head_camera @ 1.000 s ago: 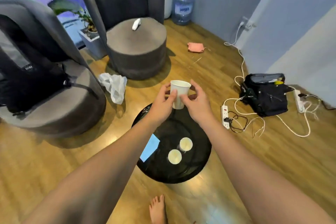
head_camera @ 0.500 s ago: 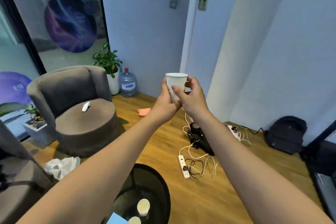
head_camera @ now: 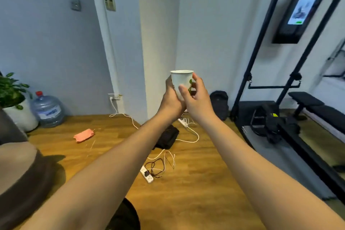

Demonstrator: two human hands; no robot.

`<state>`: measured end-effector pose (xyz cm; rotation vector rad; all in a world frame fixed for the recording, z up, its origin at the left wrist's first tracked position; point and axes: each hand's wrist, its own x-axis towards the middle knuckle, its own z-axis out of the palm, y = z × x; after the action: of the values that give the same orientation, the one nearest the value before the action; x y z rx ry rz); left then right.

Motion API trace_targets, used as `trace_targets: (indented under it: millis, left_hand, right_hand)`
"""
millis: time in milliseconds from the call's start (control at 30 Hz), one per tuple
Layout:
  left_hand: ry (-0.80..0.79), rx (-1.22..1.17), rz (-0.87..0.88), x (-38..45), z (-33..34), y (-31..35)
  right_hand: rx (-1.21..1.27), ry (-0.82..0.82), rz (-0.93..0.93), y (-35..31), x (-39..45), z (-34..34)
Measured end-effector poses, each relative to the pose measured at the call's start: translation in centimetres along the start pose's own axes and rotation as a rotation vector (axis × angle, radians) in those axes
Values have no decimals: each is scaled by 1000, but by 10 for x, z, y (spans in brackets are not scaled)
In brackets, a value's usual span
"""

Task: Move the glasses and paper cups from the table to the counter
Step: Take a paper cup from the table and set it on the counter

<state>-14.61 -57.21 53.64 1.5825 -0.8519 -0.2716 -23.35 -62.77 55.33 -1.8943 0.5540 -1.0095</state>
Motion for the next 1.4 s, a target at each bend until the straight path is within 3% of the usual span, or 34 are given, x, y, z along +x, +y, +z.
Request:
trace_targets:
  millis: [100, 200, 533, 767, 933, 1033, 1333, 1400]
  left_hand:
    - [-165, -45, 96, -1, 52, 14]
    - [-410, -240, -35, -26, 111, 44]
    - [-763, -160, 283, -138, 313, 118]
    - [-936, -306, 332, -258, 459, 199]
    - [-1049, -391, 221, -338, 560, 252]
    - [-1031, -385, 315, -391, 616, 277]
    - [-1164, -450, 403, -492, 753, 315]
    - [-1121, -391, 438, -503, 791, 322]
  right_hand:
    - [-81, 130, 6, 13, -11, -55]
    - [-138, 262, 52, 23, -36, -112]
    - [-280, 619, 176, 36, -153, -326]
    - [-332, 791, 231, 31, -253, -497]
    - [-398, 835, 316, 21, -318, -610]
    - [-434, 866, 348, 16, -361, -676]
    - [-430, 1031, 381, 59, -442, -812]
    - [-419, 1065, 389, 74, -450, -843]
